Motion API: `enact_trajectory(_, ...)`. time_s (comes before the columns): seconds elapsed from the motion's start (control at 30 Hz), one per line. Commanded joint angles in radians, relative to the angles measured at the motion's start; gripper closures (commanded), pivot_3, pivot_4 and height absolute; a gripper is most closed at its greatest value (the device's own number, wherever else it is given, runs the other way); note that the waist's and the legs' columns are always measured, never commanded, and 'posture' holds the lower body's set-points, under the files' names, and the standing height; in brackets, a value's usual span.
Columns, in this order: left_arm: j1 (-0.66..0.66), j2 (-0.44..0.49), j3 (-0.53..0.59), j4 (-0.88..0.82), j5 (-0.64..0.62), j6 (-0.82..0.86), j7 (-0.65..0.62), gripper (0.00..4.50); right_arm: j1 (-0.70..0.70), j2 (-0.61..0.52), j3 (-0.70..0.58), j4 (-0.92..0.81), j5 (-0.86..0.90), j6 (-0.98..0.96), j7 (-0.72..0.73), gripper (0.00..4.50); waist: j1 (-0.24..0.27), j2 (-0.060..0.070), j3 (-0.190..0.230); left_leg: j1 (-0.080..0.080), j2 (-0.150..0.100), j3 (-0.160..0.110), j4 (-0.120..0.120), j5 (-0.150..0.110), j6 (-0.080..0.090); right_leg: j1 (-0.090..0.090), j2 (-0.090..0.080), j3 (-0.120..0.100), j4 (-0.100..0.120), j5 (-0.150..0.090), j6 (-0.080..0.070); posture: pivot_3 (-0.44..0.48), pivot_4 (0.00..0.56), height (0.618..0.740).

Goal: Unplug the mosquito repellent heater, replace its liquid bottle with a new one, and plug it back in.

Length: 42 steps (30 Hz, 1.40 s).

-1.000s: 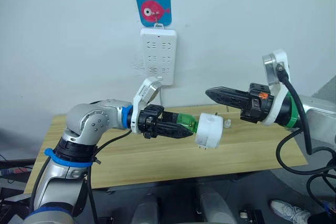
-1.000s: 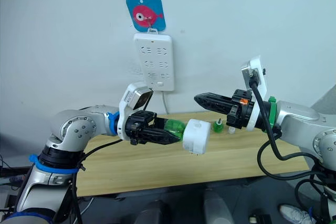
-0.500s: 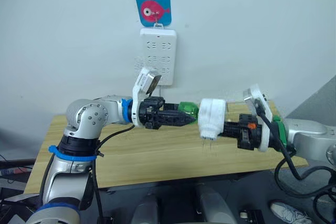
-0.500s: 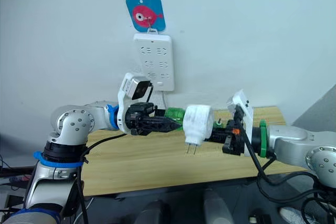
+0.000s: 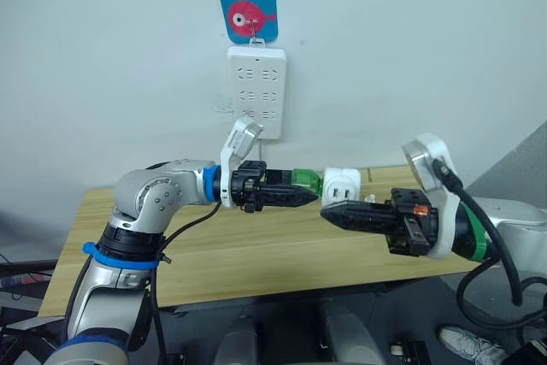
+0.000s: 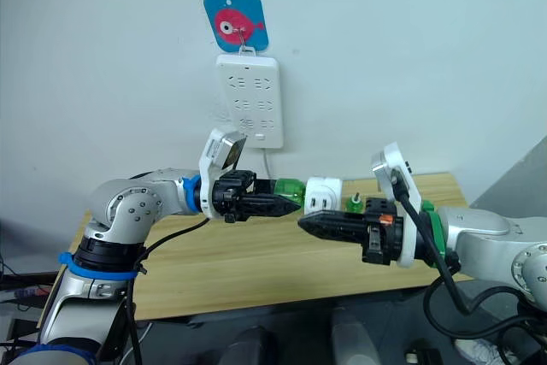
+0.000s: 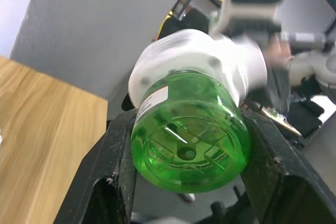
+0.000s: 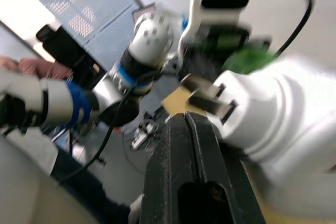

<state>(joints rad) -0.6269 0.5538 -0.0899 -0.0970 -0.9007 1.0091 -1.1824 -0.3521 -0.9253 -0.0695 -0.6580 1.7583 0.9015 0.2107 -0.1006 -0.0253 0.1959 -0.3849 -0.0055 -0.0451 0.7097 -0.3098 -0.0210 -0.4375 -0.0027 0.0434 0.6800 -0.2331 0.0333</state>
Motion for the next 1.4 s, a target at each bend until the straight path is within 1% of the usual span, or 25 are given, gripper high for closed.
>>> enact_trajectory(0.03, 0.003, 0.024, -0.005, -0.062, -0.017, -0.016, -0.067, 2.21, -0.026, 0.011, -0.019, 0.013, -0.015, -0.035, -0.041, 4.50, 0.000, 0.000, 0.000, 0.000, 0.000, 0.000, 0.000, 0.000, 0.000, 0.000, 0.000, 0.000, 0.000, 0.000, 0.000, -0.213, 0.152, 0.730)
enact_trajectory(0.23, 0.014, 0.068, -0.023, -0.091, -0.028, -0.006, -0.138, 2.21, -0.044, 0.015, -0.010, 0.049, -0.070, -0.031, -0.066, 4.50, -0.001, 0.000, 0.000, 0.000, 0.000, 0.001, 0.000, 0.000, 0.000, 0.000, 0.000, 0.000, 0.000, 0.000, 0.000, -0.211, 0.152, 0.730)
enact_trajectory(0.33, 0.012, 0.070, -0.012, -0.097, -0.045, 0.014, -0.144, 2.21, -0.051, 0.015, -0.007, 0.068, -0.094, -0.018, -0.055, 4.50, -0.001, 0.000, 0.000, 0.000, 0.000, 0.001, 0.000, 0.000, 0.000, 0.000, 0.000, 0.000, 0.000, 0.000, 0.000, -0.211, 0.152, 0.730)
enact_trajectory(0.5, -0.003, 0.062, 0.021, -0.094, -0.105, 0.075, -0.126, 2.21, -0.040, 0.011, 0.014, 0.088, -0.155, 0.016, -0.005, 4.50, -0.001, 0.000, 0.000, 0.000, 0.000, 0.001, 0.000, 0.000, 0.000, 0.000, 0.000, 0.000, 0.000, 0.000, 0.000, -0.206, 0.147, 0.730)
enact_trajectory(0.63, -0.016, 0.054, 0.043, -0.083, -0.136, 0.110, -0.101, 2.21, -0.037, 0.021, 0.017, 0.082, -0.170, 0.032, 0.021, 4.50, -0.001, 0.000, 0.000, 0.000, 0.000, 0.000, 0.000, 0.000, 0.000, 0.000, 0.000, 0.000, 0.000, 0.000, 0.000, -0.202, 0.146, 0.730)
enact_trajectory(1.1, -0.047, 0.013, 0.056, -0.069, -0.167, 0.146, -0.039, 2.21, -0.024, 0.017, 0.015, 0.056, -0.145, 0.057, 0.052, 4.50, -0.001, 0.000, 0.000, 0.000, 0.000, 0.001, 0.000, 0.000, 0.000, 0.000, 0.000, 0.000, 0.000, 0.000, 0.000, -0.201, 0.146, 0.730)
enact_trajectory(1.4, -0.052, 0.004, 0.065, -0.070, -0.189, 0.157, -0.006, 2.21, -0.020, 0.004, 0.014, 0.050, -0.142, 0.071, 0.085, 4.50, -0.001, 0.000, 0.000, 0.000, 0.000, 0.001, 0.000, 0.000, 0.000, 0.000, 0.000, 0.000, 0.000, 0.000, 0.000, -0.198, 0.146, 0.730)
